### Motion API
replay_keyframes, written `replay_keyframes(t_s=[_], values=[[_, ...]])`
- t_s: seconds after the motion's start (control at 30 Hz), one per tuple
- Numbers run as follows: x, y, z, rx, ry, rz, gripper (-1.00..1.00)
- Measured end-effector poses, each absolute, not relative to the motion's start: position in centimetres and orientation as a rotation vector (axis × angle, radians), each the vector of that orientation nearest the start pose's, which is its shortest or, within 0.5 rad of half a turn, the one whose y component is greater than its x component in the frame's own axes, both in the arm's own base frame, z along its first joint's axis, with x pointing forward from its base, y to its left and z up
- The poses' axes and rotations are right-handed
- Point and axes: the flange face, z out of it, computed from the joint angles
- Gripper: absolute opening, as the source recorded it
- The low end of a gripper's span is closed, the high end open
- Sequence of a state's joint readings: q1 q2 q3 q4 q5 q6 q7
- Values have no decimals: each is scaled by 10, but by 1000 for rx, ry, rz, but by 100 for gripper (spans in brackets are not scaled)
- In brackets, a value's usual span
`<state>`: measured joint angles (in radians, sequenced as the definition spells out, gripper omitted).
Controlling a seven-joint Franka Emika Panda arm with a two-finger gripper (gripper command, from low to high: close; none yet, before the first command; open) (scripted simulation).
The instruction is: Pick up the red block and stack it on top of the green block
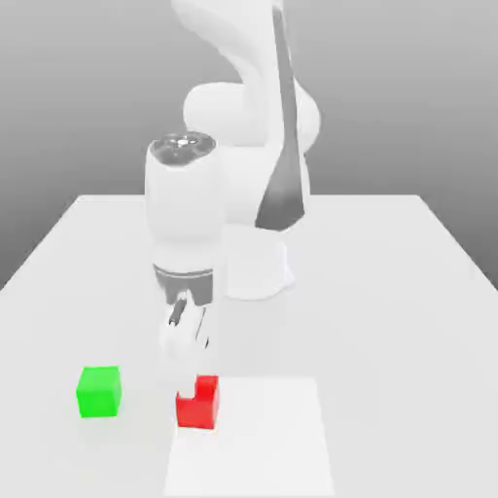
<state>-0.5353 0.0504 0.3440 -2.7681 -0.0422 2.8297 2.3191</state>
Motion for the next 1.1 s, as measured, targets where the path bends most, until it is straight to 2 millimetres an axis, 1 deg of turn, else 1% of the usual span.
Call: replay_keyframes(t_s=[0.17, 0.37, 0.4, 0.63, 0.87, 1.0, 1.1], values=[[384, -69, 183, -1023, 2949, -5, 0], [379, -69, 151, -1032, 2959, -1, 0], [377, -69, 146, -1035, 2961, 0, -100], [377, -69, 145, -1035, 2960, -2, -100], [385, -69, 180, -1022, 2948, -7, -100], [384, -69, 196, -1026, 2948, -7, -100], [380, -69, 205, -1032, 2954, -6, -100]])
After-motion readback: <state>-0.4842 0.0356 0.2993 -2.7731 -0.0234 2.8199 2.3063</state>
